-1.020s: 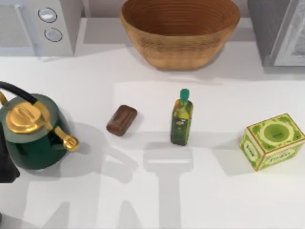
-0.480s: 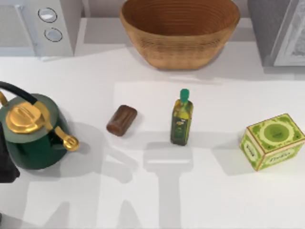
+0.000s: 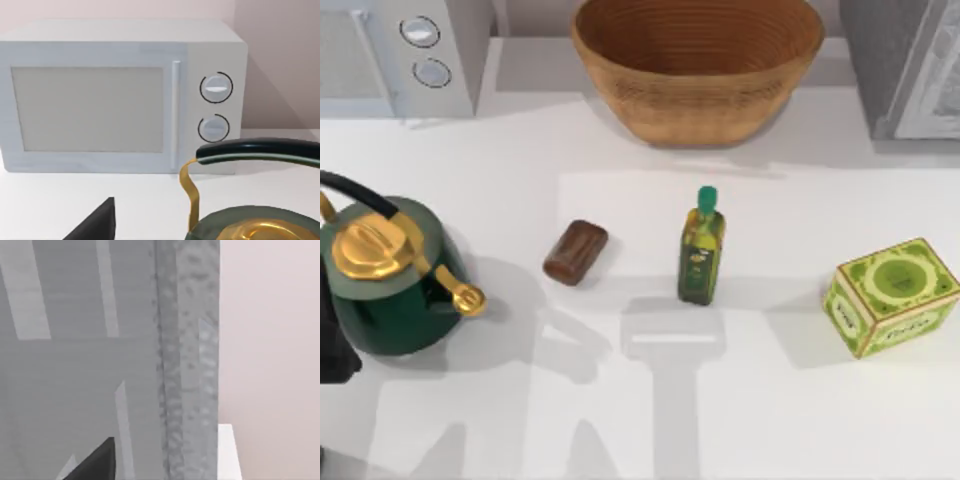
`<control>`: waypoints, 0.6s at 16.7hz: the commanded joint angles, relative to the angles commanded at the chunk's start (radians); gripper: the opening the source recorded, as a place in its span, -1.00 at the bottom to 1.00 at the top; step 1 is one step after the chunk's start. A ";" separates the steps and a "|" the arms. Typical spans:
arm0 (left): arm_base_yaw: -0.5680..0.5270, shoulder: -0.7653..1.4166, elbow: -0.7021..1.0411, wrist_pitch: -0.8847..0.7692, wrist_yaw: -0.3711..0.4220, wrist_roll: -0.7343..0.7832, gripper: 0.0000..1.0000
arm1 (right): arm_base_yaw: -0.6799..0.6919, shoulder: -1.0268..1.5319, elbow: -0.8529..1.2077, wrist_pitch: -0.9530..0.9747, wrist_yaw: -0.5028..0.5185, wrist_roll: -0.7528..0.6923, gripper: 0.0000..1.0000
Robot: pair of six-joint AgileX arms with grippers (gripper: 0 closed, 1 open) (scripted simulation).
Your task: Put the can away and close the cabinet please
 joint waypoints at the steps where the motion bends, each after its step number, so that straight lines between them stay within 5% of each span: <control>1: 0.000 0.000 0.000 0.000 0.000 0.000 1.00 | -0.002 -0.011 0.080 -0.094 -0.003 0.000 1.00; 10: 0.000 0.000 0.000 0.000 0.000 0.000 1.00 | -0.009 -0.157 0.752 -0.906 0.022 -0.005 1.00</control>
